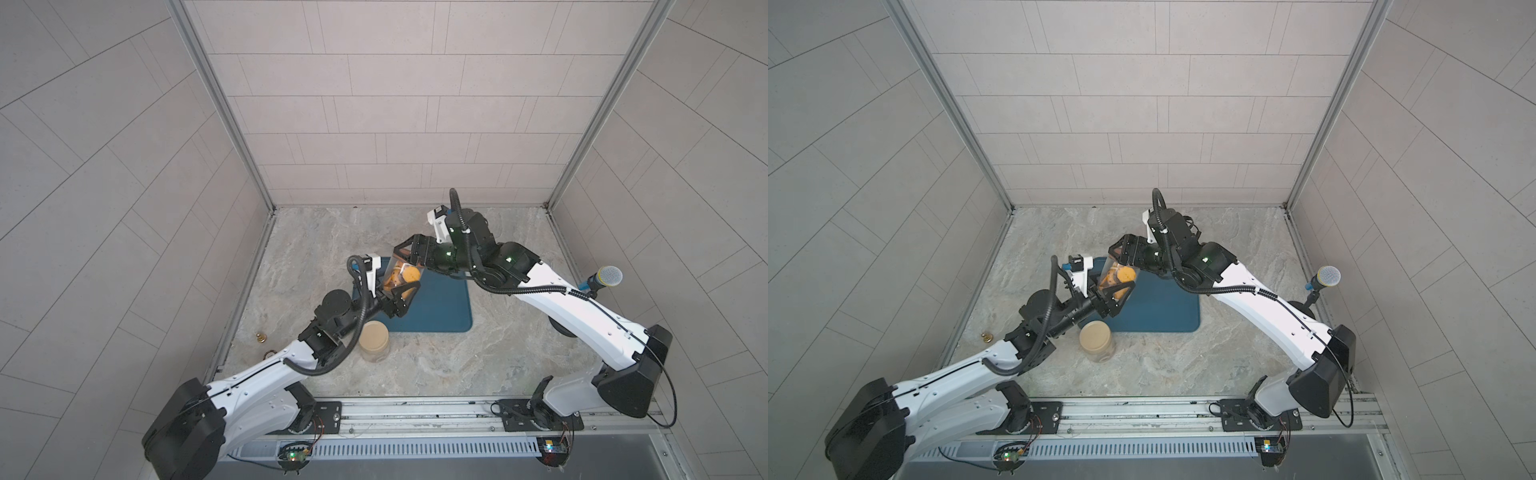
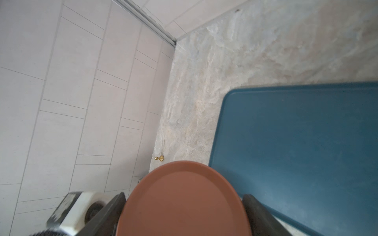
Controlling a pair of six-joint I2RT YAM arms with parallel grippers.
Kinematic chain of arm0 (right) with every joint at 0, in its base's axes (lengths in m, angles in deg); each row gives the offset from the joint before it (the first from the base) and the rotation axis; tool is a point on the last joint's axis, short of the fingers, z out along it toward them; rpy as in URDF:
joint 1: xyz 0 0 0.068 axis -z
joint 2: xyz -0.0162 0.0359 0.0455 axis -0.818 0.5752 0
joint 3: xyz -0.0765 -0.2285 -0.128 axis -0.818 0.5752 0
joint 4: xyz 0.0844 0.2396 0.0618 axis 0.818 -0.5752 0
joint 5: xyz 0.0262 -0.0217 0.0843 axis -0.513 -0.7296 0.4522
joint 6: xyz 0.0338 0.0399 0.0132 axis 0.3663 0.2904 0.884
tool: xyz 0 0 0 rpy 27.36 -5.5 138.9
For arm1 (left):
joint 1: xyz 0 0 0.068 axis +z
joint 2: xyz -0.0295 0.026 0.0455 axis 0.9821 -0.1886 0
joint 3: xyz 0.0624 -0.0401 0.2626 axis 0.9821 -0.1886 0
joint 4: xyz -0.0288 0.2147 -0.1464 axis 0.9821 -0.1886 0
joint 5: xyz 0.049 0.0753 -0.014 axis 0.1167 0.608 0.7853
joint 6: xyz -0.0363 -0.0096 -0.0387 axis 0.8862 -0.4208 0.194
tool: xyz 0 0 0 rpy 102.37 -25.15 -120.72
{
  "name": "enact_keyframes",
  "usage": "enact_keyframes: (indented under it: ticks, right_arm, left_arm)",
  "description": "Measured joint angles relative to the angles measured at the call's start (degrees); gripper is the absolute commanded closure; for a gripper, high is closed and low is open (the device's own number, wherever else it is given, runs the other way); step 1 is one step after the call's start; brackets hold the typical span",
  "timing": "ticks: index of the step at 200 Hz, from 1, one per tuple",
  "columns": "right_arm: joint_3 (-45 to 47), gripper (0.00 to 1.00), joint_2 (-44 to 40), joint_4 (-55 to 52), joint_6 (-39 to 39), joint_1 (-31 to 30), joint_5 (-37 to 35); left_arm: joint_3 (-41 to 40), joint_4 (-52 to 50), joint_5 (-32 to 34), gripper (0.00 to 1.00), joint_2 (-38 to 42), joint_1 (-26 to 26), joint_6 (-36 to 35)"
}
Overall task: Pour the cookies out of the jar
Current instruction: Unscrew the lid from the jar.
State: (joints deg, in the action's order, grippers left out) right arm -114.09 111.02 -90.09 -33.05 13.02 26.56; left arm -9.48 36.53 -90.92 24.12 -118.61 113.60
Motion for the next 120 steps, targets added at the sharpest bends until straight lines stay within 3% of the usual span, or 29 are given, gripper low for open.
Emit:
enact_keyframes:
  ticks: [6,11,17,51,120]
  right_arm:
    - [0.15,0.4,-0.33,0.68,-0.52,0.26,0.5]
    - [0.15,0.16,-0.55,0.96,-0.98,0.39,0.83]
    - [0.13,0.01,-0.83,1.2,-1.53,0.46,1.05]
    - [-3.02,0.0,-1.14,-4.81,-4.7,-1.29,2.97]
    - [-16.04,0.0,-0.66,-21.18,-5.99,-1.97,-5.2]
  left_arm:
    - [-0.09,2.43,-1.6,1.0,-0.92,0.63,2.05]
    - [-0.11,3.87,-2.67,1.0,-1.49,0.98,3.43]
    - [-0.11,5.49,-3.76,1.0,-2.08,1.27,4.9]
    - [-0.11,8.5,-5.05,1.0,-2.03,1.64,7.63]
    - [-0.07,-5.6,-0.52,1.0,3.08,1.7,-1.73]
